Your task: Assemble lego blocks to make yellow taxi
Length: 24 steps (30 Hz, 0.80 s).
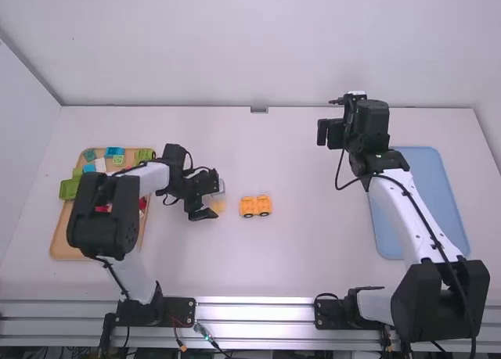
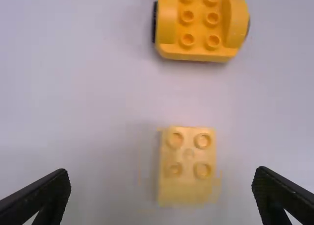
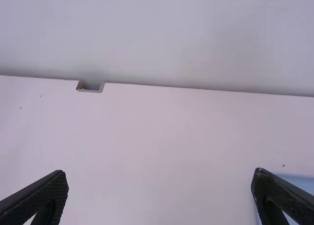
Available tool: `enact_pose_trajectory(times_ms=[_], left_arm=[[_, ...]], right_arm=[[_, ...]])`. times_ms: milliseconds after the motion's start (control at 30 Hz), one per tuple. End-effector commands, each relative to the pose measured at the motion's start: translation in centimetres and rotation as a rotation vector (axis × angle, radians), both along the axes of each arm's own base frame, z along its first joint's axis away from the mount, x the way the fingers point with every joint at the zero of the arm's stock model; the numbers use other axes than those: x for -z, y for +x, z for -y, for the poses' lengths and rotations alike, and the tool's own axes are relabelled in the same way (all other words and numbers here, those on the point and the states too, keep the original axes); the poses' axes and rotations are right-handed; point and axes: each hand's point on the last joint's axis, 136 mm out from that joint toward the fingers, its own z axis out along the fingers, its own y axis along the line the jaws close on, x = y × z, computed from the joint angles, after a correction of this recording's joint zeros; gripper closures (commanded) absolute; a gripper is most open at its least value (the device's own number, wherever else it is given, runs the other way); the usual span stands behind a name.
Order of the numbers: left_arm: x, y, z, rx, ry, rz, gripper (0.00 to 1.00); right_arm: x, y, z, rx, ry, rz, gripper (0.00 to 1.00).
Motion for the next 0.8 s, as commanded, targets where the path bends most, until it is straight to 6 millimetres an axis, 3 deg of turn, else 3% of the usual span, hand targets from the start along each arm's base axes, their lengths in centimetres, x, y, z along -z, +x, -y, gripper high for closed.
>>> enact_pose_trajectory(times_ms=[0, 133, 267, 333, 467, 767], left_arm=[[-0.3, -1.0, 1.1, 0.036, -0.041, -0.006, 0.01], [-0.1, -1.4, 1.2, 0.048, -0.041, -0.008, 0.01], [0.1, -1.2, 1.2, 0.058, -0.068, 0.038, 0.01], [-0.1, -1.1, 1.7, 0.058, -0.146, 0.076, 0.01], [0.2, -1.4, 2.2, 0.061, -0.228, 0.150, 0.01], [0.6, -2.0, 2.6, 0.047, -0.274, 0.166, 0.01]], right_arm=[[-1.1, 0.7, -0.1, 0.000, 0.003, 0.022, 0.01], [-1.1, 0.7, -0.1, -0.020, -0.038, 0.030, 0.01], [-0.5, -0.4, -3.0, -0.245, -0.060, 0.021, 0.01], [0.5, -2.0, -6.0, -0.517, -0.115, 0.049, 0.01], [3.0, -4.3, -8.9, -0.797, -0.128, 0.087, 0.01], [8.0, -6.4, -12.1, -1.055, 0.025, 0.121, 0.01]])
